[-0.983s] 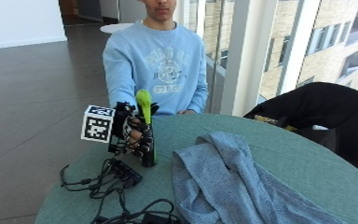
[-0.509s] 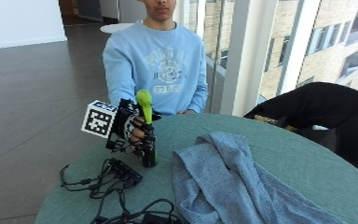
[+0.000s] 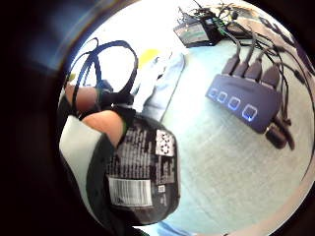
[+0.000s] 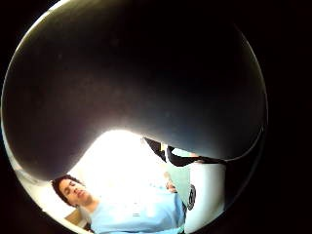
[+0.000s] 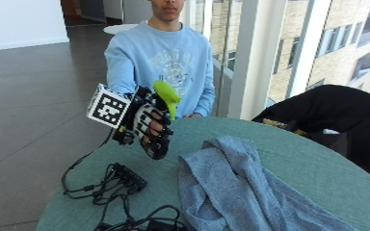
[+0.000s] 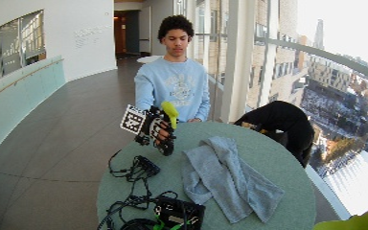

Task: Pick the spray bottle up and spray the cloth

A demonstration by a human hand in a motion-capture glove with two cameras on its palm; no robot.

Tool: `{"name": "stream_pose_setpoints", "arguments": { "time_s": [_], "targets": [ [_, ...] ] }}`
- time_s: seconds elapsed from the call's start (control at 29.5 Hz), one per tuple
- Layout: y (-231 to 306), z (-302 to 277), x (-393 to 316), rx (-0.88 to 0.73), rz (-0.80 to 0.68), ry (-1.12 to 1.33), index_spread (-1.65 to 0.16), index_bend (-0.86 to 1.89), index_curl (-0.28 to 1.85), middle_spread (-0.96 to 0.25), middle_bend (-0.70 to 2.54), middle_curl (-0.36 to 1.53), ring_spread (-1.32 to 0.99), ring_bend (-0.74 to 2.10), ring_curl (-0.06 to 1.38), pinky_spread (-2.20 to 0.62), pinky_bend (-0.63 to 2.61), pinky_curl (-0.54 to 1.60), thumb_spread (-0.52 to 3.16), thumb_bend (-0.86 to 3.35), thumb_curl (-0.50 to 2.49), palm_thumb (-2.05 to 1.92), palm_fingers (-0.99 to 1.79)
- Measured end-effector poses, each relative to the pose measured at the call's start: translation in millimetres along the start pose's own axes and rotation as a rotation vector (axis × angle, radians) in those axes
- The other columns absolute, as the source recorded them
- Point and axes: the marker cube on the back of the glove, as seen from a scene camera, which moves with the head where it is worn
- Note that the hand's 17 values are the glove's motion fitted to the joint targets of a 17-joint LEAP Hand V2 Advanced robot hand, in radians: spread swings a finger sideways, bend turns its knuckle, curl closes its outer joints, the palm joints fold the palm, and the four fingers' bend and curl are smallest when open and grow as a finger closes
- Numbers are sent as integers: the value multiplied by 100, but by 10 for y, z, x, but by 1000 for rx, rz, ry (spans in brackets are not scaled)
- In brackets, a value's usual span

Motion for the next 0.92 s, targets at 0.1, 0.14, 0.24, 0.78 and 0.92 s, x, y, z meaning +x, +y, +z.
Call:
{"name": "stream_pose_setpoints", "arguments": {
  "time_s": [0.1,0.14,0.24,0.78,0.92],
  "targets": [
    [-177,-35,-136,-88,-6,46,-24,17,41,-7,34,44,-7,39,38,18,18,29,101,-2,41,85,118],
    [-247,-40,-182,-123,-1,64,-24,17,41,-7,35,44,-7,40,38,18,18,29,100,-2,41,85,119],
    [-419,-17,-290,-230,26,128,-23,16,41,-6,35,44,-7,41,38,16,20,30,100,-2,42,86,120],
    [-810,284,-373,-498,194,366,-21,17,44,-5,35,44,-6,45,39,10,19,33,99,-2,46,87,120],
    [-809,307,-338,-535,228,375,-21,17,44,-5,35,44,-6,46,39,9,20,33,97,-2,47,88,121]
  ]
}}
